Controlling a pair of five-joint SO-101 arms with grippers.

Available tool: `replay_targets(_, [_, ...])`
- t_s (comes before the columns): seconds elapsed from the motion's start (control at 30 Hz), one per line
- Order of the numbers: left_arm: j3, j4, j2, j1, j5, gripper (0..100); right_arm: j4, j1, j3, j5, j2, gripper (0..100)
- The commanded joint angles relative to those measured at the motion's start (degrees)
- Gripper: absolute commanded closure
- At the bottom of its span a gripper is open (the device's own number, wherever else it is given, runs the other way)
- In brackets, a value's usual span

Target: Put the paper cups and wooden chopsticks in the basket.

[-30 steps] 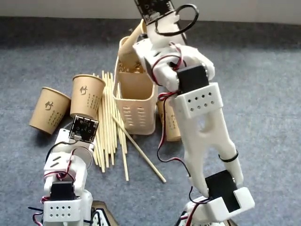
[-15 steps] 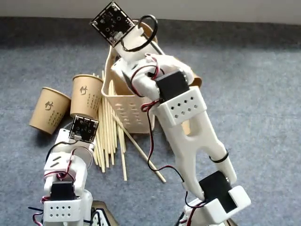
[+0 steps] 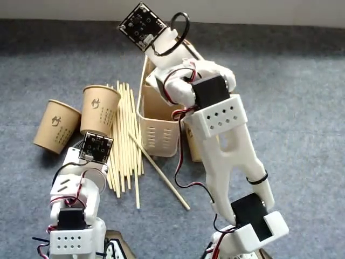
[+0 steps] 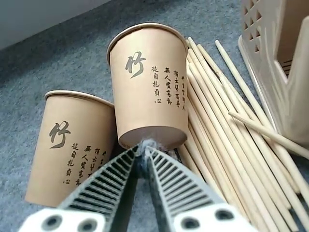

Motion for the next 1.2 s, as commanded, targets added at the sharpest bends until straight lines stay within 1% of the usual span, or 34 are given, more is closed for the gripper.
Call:
replay_targets(0.0, [1.0, -0.8, -0.3, 0.7, -0.4, 99, 0.2, 0.7, -3.1, -8.3, -1.2, 83.0])
replay_targets(0.07, [1.0, -0.8, -0.2, 0.7, -0.4, 99, -0.8, 0.7, -3.2, -13.1, -1.7, 76.5])
replay_targets(0.1, [1.0, -0.8, -0.2, 0.7, -0.4, 99, -1.6, 0.8, -3.2, -14.1, -1.7, 75.6])
replay_targets(0.37, [0.8, -1.1, -0.3, 0.0, -0.4, 99, -1.5, 1.5, -3.2, -14.3, -3.1, 75.7])
replay_targets(0.43, [0.4, -1.1, -0.3, -1.9, -0.4, 99, 0.0, 1.2, -3.2, -14.5, -5.5, 75.7])
replay_targets(0.47, [-0.2, -1.1, -0.3, -3.2, -0.3, 99, 1.1, 1.1, -3.6, -15.7, -7.0, 75.9])
replay_targets(0.53, [-2.5, -0.8, -0.3, -5.6, -0.2, 99, 5.8, 1.2, -5.8, -18.5, -10.0, 77.5])
replay_targets(0.6, [-4.3, -0.8, -0.3, -7.3, -0.2, 99, 12.2, 2.0, -8.5, -18.4, -12.4, 79.8])
replay_targets(0.73, [-8.7, -0.8, -0.3, -9.6, -0.3, 99, 24.0, 8.0, -10.2, -18.4, -13.8, 80.5])
replay_targets(0.8, [-14.5, 0.2, 0.3, -12.1, 0.0, 99, 27.6, 12.5, -10.1, -18.4, -13.8, 80.5])
replay_targets(0.83, [-18.3, 2.1, 0.4, -13.8, 0.1, 99, 28.1, 15.3, -9.9, -18.4, -13.7, 80.5])
replay_targets(0.93, [-30.7, 8.8, 0.9, -16.3, 0.1, 99, 26.3, 22.8, -5.0, -18.3, -14.3, 80.5])
replay_targets(1.0, [-39.0, 10.8, 4.9, -16.4, 0.1, 99, 24.3, 26.2, -1.0, -18.7, -14.3, 80.5])
replay_targets(1.07, [-47.3, 11.1, 13.4, -16.6, 1.2, 99, 22.5, 28.4, 5.1, -18.8, -14.3, 80.5])
replay_targets(1.13, [-57.1, 12.4, 26.2, -18.4, 3.3, 99, 19.4, 29.8, 12.6, -18.8, -14.9, 80.5])
replay_targets(1.17, [-62.6, 14.3, 33.7, -19.1, 3.9, 99, 16.7, 30.5, 17.2, -18.8, -15.8, 80.5])
